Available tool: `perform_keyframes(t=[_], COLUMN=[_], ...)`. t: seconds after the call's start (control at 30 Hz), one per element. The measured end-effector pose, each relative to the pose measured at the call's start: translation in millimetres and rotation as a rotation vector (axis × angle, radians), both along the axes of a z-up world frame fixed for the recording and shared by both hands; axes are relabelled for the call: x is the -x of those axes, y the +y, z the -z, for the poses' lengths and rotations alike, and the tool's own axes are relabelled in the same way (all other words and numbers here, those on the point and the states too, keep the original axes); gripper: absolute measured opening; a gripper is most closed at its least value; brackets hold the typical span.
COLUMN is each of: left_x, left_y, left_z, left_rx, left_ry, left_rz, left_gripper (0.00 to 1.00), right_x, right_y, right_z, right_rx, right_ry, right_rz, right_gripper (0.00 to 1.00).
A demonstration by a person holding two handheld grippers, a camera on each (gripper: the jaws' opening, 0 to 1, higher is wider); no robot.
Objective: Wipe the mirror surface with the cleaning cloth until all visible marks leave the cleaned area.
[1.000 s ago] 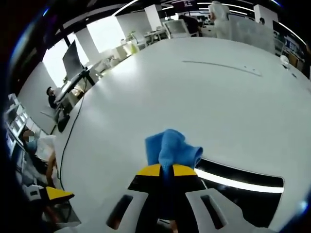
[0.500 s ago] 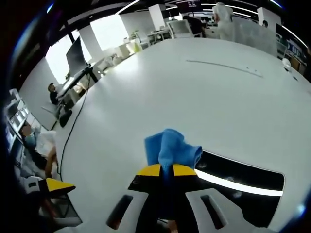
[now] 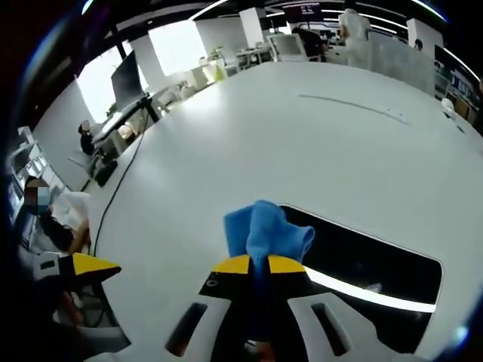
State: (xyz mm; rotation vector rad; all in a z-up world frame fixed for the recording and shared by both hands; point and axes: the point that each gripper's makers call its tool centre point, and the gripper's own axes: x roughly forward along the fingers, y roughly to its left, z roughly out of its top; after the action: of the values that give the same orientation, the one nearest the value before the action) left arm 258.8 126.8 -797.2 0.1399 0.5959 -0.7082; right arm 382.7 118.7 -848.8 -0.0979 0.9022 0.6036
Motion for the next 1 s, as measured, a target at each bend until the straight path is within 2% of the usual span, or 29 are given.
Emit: perform_keyframes(t=[0.13, 0.4, 0.83, 1.0], left_x=[-0.4, -2.0, -2.2, -2.1], left_y=[0.6, 3.3, 2.8, 3.4], left_z=[-0.3, -1.6, -0.5, -0.1], left_rx=[-0.005, -0.01, -0.012, -0.013], left_ry=[-0.005, -0.012, -0.012, -0.011], left_rz=[0.001, -0.013, -0.015, -0.015], left_gripper=[0.99, 0.99, 0.99, 0.99], right_x=[2.3, 3.8, 0.7, -0.8], right_y=[0.7, 0.4, -3.7, -7.6], right_z=[-0.2, -1.1, 1.2, 3.0], right_rx=[0.006, -0.016, -0.068, -0.081], right_ry=[-0.014, -0.005, 0.064, 0.073], right_rz=[-0.007, -0.021, 0.039, 0.061], right_gripper=[0.01, 0.0, 0.0, 0.0])
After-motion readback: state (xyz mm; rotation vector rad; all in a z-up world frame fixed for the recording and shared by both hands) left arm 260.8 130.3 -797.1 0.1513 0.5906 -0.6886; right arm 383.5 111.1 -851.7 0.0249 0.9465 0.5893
